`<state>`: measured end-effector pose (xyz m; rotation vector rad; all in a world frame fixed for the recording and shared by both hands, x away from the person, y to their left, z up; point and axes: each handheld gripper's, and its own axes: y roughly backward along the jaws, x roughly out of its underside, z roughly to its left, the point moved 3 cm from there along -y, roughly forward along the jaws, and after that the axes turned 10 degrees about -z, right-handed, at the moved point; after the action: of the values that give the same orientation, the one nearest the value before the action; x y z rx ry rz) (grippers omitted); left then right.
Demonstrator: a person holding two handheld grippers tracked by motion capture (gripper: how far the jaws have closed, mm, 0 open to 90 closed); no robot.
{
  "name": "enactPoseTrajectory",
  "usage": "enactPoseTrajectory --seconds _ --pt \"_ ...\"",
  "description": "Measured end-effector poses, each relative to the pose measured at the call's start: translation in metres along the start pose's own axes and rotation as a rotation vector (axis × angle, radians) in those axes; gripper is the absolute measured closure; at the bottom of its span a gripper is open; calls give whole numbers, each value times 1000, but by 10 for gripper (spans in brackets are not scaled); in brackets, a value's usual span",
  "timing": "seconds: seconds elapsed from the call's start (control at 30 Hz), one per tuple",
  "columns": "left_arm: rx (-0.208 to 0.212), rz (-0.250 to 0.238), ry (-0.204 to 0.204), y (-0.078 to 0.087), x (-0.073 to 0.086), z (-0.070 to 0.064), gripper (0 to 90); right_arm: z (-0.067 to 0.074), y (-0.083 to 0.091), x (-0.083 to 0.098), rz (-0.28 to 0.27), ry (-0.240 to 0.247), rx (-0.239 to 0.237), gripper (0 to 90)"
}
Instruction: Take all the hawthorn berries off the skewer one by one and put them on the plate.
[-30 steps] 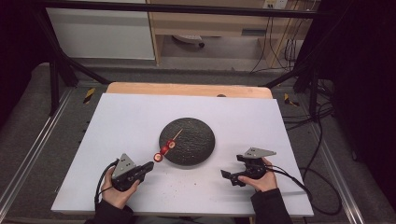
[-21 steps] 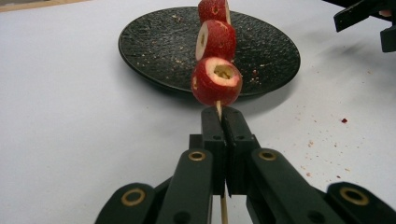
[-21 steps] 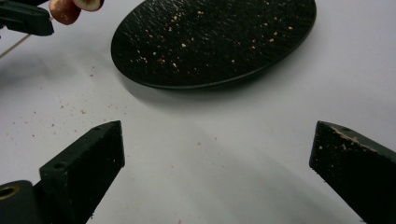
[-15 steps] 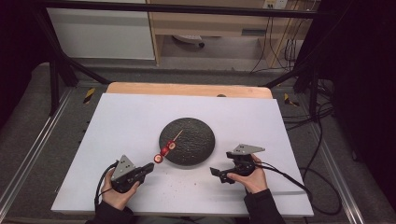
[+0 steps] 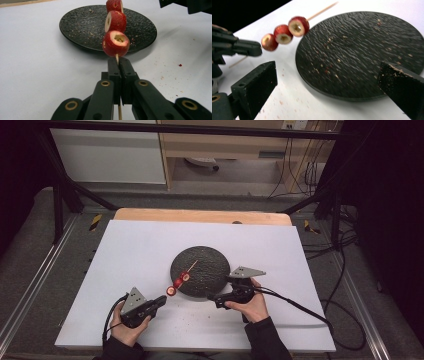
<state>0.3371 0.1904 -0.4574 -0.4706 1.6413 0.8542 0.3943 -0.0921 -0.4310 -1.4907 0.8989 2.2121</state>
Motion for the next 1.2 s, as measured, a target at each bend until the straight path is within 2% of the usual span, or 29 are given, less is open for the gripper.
enactPoseTrajectory --seconds 0.07,0.33,0.43,0.6,0.9,0.93,1.2 --pt "0 -1 1 0 0 -1 885 4 -6 -2 -6 -2 -6 41" --pt "2 -4 1 -1 0 -2 885 12 -30 -8 -41 -93 -7 80" --pt "4 -5 -1 -2 0 -3 885 13 -35 -10 -48 -93 -6 97" --pt "10 1 -5 -3 1 -4 886 16 -48 -16 -60 -134 -21 156" --pt "11 -6 -7 -2 0 -5 886 16 -58 -17 -98 -199 -13 277" --pt "12 -5 -9 -3 0 -5 885 16 -60 -17 -100 -219 -22 288" --pt "22 -1 -20 -5 1 -10 885 16 -65 -11 -71 -282 -30 365"
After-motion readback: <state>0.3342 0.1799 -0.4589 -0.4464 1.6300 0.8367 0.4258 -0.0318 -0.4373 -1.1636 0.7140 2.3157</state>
